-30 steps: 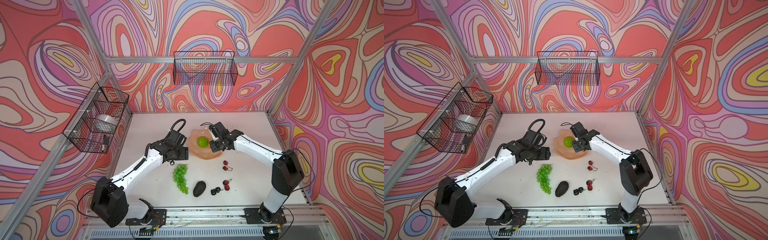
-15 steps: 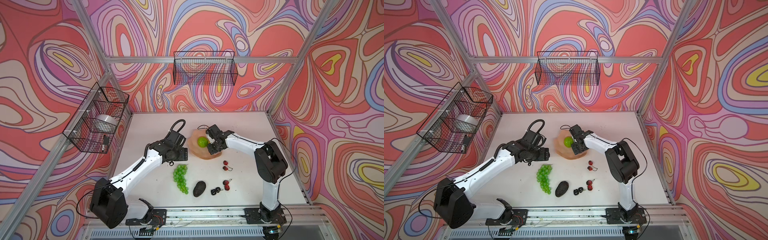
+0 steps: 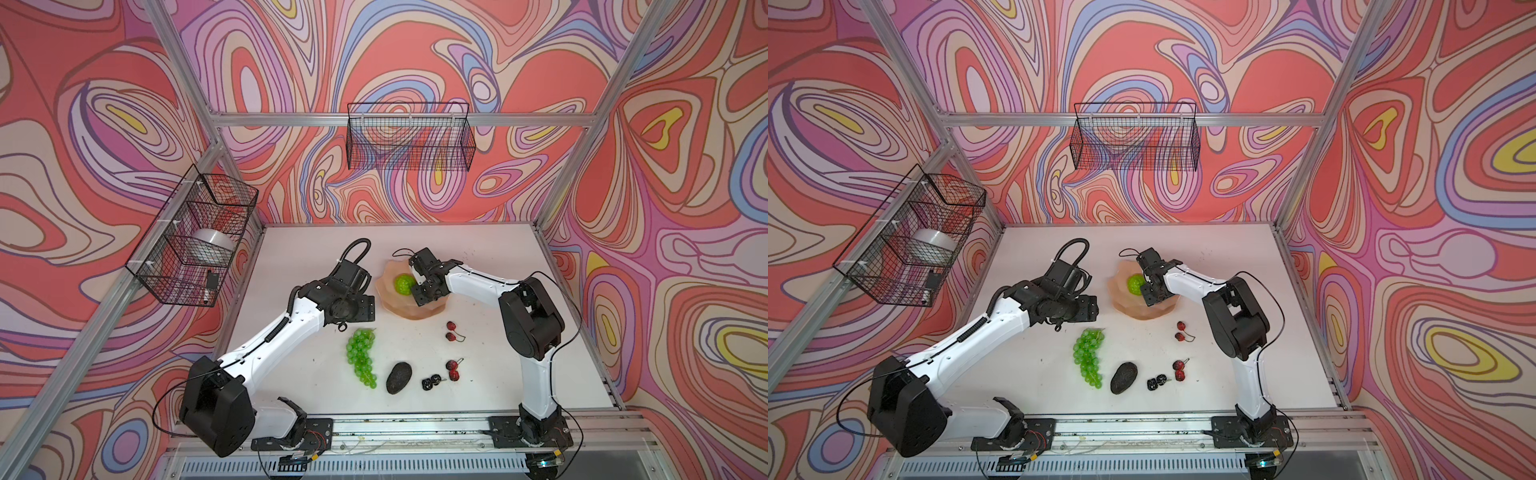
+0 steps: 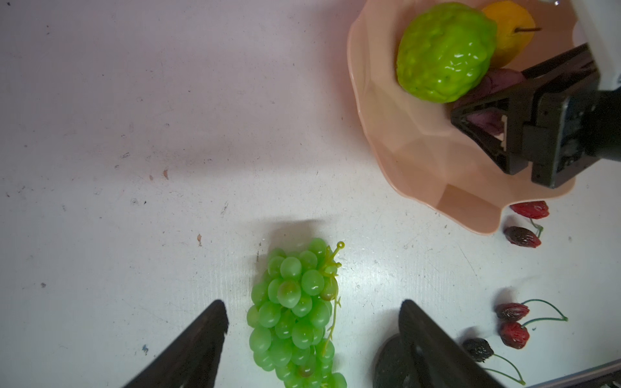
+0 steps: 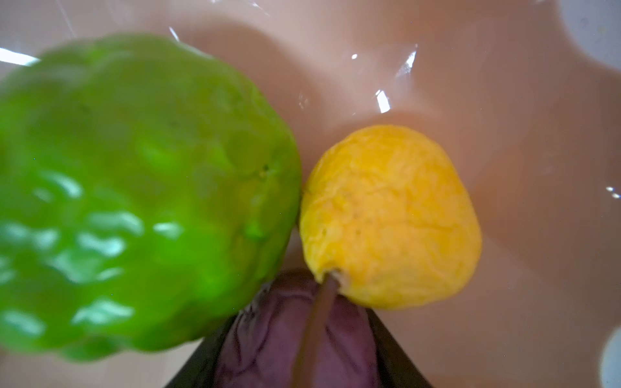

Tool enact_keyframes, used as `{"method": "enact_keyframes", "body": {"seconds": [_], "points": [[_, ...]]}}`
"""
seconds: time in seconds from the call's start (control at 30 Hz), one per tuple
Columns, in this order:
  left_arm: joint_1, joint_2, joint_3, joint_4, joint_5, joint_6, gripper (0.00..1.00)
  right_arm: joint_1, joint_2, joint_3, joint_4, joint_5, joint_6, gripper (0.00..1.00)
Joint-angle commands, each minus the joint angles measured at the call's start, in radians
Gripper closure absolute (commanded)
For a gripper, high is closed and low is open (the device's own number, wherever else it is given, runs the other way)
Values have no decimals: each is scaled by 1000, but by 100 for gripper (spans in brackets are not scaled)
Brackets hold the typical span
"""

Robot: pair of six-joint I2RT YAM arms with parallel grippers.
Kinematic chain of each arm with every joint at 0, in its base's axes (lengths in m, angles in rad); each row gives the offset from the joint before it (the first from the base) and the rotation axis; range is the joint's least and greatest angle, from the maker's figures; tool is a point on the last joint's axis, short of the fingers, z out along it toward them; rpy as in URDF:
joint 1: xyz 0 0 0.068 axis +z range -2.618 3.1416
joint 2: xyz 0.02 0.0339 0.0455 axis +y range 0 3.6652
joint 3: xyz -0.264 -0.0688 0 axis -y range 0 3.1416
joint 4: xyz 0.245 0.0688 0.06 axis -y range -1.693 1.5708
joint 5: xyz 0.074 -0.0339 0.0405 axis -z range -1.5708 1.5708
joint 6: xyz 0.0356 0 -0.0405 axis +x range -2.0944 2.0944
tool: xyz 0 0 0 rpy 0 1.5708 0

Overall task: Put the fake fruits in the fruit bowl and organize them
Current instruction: 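Lift the purple fig with the right gripper and lower it into the bowl, then open the right gripper to release the fig while the left gripper grasps the avocado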

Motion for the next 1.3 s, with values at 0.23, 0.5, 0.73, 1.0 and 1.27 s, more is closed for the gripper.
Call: {"method": "enact_keyframes", "body": {"seconds": [0.23,0.5,0.73,1.0,1.27], "points": [[5,-39,31,-114,37,3,10,-3,20,41,6,23,-23,27],[3,-36,89,-221,170,39,7,-3,-31,77,-28,27,-43,15],[-51,-38,55,-235,256,102,10,-2,-145,81,-59,12,-10,15],[-282,-11,-39,-140,292,89,11,-3,-275,5,-92,-73,43,16],[-416,143,-24,-69,237,115,12,-3,-463,-195,-11,41,86,17]]}}
